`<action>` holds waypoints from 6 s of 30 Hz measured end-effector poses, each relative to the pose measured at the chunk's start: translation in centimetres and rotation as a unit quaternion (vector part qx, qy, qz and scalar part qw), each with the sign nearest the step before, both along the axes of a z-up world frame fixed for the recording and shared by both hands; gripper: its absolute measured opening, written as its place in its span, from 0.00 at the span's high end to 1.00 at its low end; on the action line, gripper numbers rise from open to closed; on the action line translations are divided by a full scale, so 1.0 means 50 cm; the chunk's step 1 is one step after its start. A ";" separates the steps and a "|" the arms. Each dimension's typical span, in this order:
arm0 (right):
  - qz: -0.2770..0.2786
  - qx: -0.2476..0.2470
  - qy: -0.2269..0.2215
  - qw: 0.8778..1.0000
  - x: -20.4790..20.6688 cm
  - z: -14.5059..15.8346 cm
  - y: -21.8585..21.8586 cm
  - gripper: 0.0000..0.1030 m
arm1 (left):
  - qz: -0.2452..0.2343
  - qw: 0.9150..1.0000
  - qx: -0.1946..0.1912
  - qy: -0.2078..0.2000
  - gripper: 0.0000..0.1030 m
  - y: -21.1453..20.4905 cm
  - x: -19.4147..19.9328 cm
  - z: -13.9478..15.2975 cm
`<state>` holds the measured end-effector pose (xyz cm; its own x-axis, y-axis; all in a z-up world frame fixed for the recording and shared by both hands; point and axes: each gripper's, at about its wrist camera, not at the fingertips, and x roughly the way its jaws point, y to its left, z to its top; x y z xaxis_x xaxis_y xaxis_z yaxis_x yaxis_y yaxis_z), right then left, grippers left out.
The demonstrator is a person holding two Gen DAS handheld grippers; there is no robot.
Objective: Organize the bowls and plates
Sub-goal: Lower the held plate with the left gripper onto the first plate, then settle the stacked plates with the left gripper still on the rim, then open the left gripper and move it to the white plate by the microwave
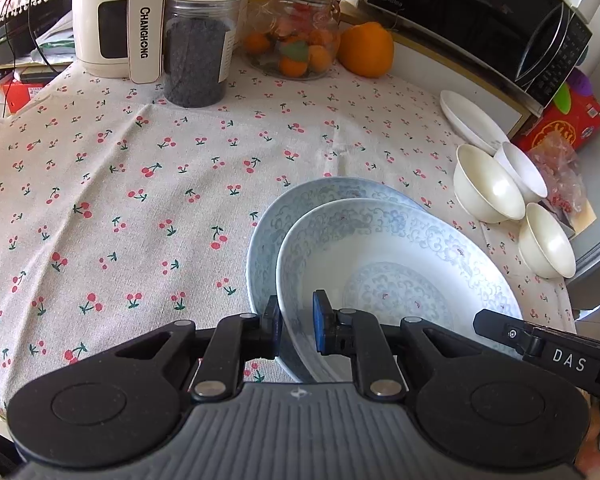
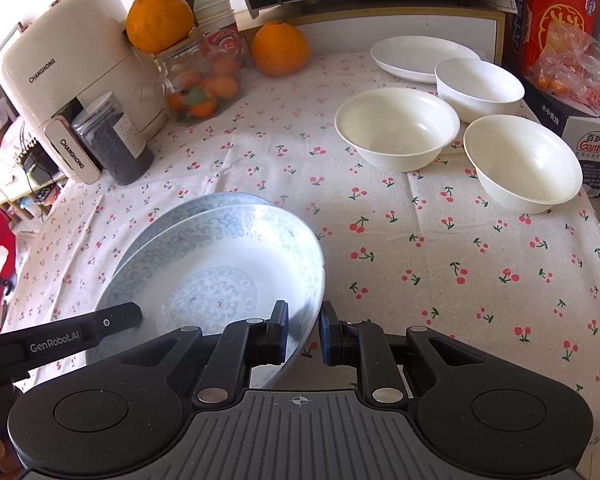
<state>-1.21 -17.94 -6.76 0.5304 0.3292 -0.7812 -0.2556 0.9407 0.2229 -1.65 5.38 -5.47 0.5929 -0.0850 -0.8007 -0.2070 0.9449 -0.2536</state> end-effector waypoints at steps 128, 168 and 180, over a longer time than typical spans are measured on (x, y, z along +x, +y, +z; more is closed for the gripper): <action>0.006 -0.017 -0.031 0.999 0.050 -0.003 0.045 0.67 | 0.011 1.000 0.018 0.008 0.64 0.030 0.048 0.004; -0.175 0.172 -0.047 0.968 0.213 0.152 -0.322 0.02 | -0.012 0.998 -0.038 -0.058 0.02 -0.031 0.234 0.167; -0.246 0.182 -0.062 0.950 0.424 0.132 -0.410 0.08 | -0.044 0.995 -0.078 -0.035 0.16 -0.167 0.461 0.124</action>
<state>19.98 -38.44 -0.18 0.7704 0.2548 -0.5845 0.1494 0.8191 0.5539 21.39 -2.98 0.75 0.6308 -0.2590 -0.7315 -0.1016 0.9069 -0.4088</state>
